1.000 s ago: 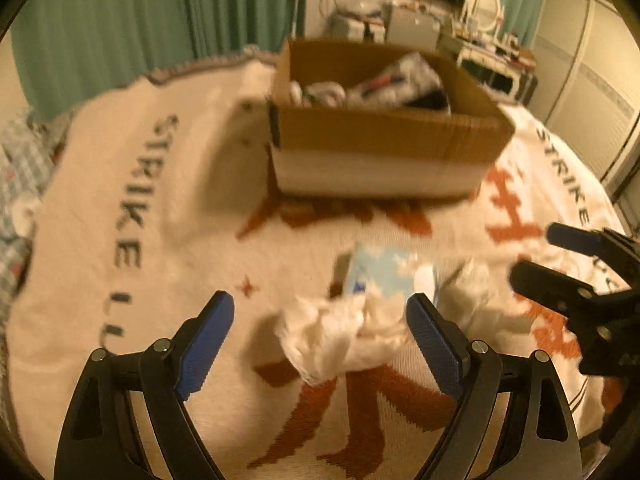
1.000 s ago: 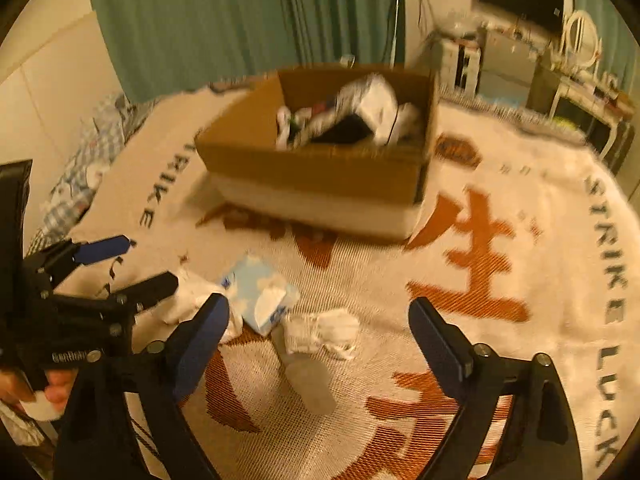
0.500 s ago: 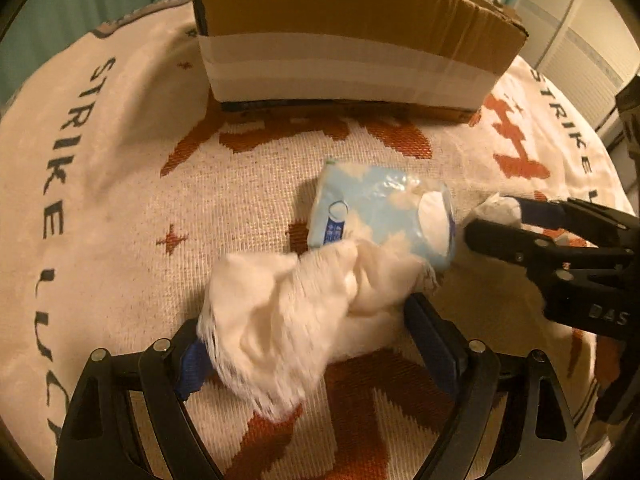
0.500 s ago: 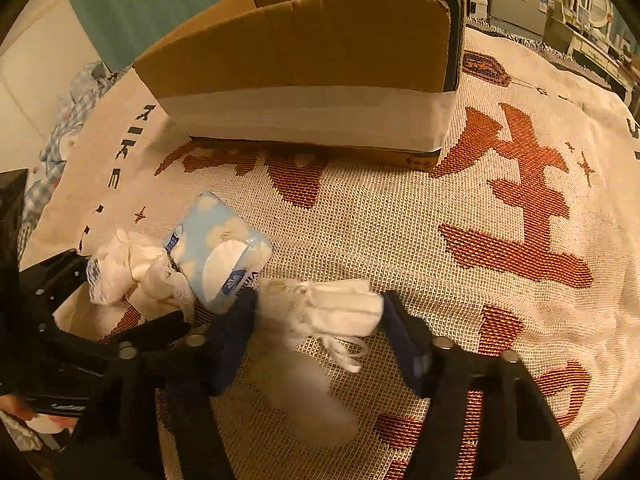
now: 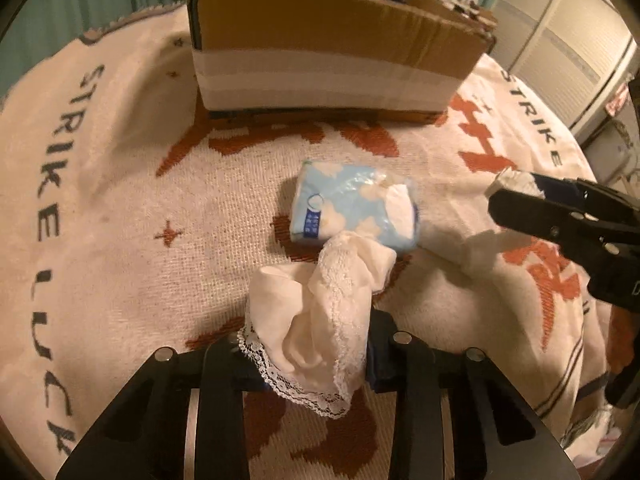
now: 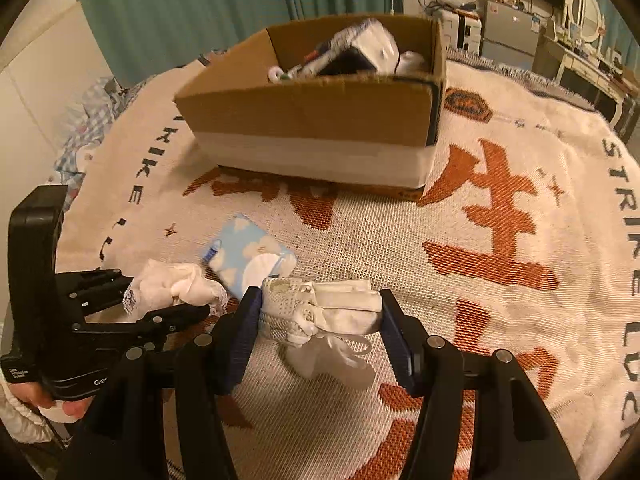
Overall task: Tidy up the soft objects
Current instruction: 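Grasp the white lace cloth with the left tool while the right tool grasps the white glove, then carry the lace cloth and glove to the box and release them inside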
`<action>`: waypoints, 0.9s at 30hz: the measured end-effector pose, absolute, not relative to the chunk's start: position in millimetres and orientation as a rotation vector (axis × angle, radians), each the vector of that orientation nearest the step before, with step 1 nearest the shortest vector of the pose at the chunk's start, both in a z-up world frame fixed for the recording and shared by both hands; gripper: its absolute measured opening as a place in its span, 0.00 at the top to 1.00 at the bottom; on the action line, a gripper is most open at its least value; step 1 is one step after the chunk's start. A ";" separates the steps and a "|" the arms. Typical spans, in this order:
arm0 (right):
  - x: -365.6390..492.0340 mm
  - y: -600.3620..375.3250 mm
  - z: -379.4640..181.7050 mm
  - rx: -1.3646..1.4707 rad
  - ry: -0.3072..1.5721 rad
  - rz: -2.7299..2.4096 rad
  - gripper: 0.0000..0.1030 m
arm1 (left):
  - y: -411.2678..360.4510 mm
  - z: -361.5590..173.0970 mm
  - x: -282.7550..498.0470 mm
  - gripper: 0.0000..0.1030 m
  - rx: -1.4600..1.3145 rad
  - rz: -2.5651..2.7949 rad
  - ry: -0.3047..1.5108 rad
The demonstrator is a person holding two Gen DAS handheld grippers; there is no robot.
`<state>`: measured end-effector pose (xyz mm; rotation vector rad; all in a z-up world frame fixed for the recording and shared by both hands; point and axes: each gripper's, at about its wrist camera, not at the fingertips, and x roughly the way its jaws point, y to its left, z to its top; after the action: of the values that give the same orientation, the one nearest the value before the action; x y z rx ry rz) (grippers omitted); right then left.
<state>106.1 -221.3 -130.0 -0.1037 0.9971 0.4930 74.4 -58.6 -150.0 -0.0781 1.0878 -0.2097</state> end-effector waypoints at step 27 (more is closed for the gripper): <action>132.7 -219.4 64.3 -0.123 0.544 0.438 0.44 | -49.4 42.3 135.5 0.69 0.016 -0.172 0.641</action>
<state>132.7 -219.4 64.3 -0.1232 0.5437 0.4383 135.5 -49.4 42.3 0.0155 0.6414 -0.1720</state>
